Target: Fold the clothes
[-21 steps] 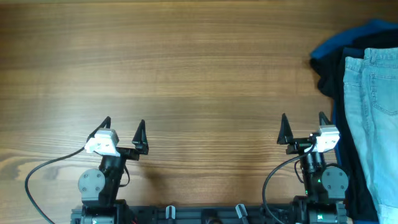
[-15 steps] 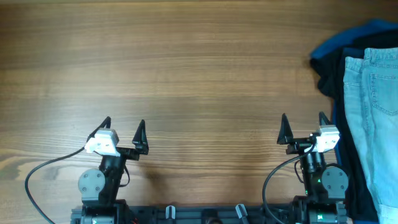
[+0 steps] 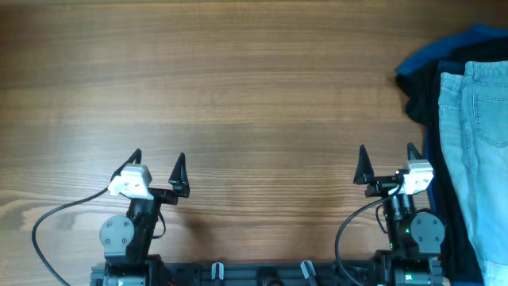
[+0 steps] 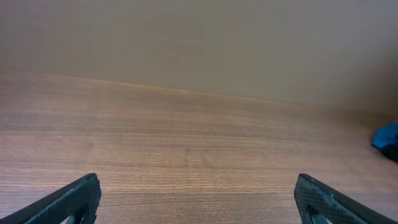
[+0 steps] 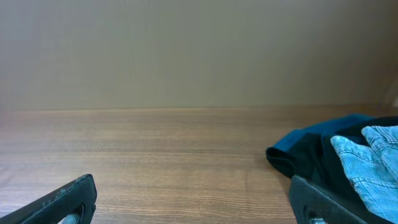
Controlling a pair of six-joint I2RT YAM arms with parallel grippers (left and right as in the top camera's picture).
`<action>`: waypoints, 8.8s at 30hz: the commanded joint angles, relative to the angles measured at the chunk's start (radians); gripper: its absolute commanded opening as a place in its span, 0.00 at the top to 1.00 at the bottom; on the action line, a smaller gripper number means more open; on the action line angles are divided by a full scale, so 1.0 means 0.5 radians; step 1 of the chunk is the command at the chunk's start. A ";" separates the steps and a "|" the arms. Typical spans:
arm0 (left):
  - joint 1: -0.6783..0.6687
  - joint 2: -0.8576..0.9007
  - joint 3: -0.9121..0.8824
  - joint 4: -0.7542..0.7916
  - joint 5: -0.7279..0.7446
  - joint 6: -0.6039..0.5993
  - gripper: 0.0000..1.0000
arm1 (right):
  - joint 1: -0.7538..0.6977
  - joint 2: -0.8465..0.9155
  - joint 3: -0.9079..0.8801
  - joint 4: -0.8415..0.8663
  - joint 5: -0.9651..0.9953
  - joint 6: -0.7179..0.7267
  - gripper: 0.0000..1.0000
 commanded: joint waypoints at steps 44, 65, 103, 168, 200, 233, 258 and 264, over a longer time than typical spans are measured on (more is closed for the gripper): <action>0.011 0.003 -0.009 -0.014 -0.026 0.039 0.00 | 0.012 -0.011 -0.002 0.023 -0.079 0.031 0.00; 0.011 0.003 -0.009 -0.014 -0.026 0.039 0.00 | 0.011 0.585 0.851 -0.056 0.235 0.678 0.00; 0.011 0.003 -0.009 -0.014 -0.026 0.039 0.00 | -0.816 3.691 2.956 -1.008 0.653 -0.858 0.02; 0.011 0.003 -0.009 -0.014 -0.026 0.039 0.00 | -0.881 3.852 2.956 -1.085 -0.002 -0.327 0.96; 0.011 0.003 -0.008 -0.014 -0.026 0.039 0.00 | -0.789 3.837 2.963 -1.178 0.395 -0.237 0.49; 0.011 0.003 -0.008 -0.014 -0.026 0.039 0.00 | -0.853 3.986 2.945 -1.189 0.405 -0.446 0.54; 0.011 0.003 -0.009 -0.014 -0.026 0.039 0.00 | -0.845 4.051 2.946 -1.176 0.319 -0.437 0.96; 0.011 0.003 -0.008 -0.014 -0.026 0.039 0.00 | -0.839 3.925 2.960 -1.215 0.188 -0.326 0.96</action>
